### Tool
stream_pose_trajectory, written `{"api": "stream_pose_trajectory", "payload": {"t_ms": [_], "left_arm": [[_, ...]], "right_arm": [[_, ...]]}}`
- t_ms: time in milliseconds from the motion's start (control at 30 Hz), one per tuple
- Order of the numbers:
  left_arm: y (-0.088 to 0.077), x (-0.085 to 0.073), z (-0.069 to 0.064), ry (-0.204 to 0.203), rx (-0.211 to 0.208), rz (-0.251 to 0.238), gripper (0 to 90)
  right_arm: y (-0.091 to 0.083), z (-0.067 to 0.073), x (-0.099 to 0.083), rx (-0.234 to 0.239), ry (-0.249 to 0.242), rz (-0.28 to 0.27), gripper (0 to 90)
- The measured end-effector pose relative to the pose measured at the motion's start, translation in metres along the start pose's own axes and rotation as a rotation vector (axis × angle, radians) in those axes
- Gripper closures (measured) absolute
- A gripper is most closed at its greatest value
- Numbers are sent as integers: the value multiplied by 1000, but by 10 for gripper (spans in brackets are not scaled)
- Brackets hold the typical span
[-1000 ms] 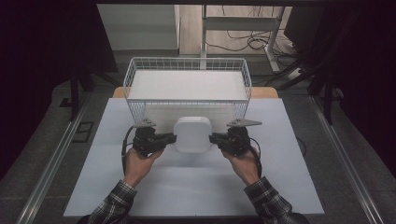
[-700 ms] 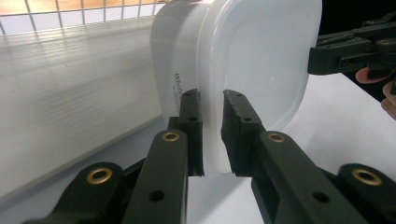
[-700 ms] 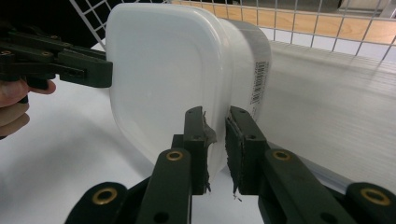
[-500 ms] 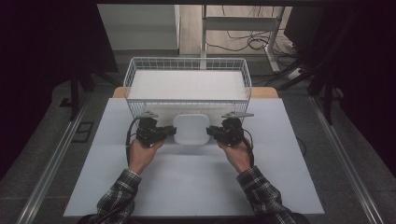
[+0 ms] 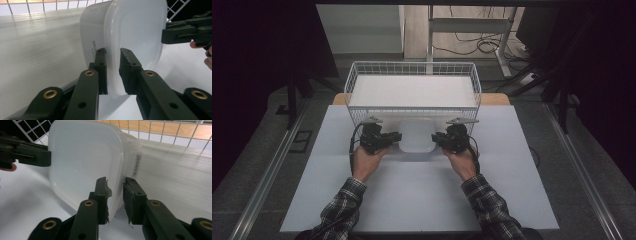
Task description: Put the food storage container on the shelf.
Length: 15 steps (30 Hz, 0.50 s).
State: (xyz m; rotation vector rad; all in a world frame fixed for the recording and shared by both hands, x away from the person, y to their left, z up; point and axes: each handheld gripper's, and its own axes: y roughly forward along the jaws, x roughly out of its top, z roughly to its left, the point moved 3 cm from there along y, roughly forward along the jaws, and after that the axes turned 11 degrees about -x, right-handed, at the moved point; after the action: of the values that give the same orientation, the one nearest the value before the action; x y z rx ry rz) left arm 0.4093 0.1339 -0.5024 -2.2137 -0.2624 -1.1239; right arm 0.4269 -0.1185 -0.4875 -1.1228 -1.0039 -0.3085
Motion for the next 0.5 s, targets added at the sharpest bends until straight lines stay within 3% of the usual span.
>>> {"api": "stream_pose_trajectory", "payload": {"t_ms": [33,100,500], "left_arm": [[3,-2,1,10,18,5,724],[4,-2,2,11,22,0,710],[8,8,8,29,110,-35,583]], "right_arm": [[4,1,-2,-12,-8,9,662],[8,0,-5,-13,3,4,642],[11,-2,3,-106,-17,-86,598]]}}
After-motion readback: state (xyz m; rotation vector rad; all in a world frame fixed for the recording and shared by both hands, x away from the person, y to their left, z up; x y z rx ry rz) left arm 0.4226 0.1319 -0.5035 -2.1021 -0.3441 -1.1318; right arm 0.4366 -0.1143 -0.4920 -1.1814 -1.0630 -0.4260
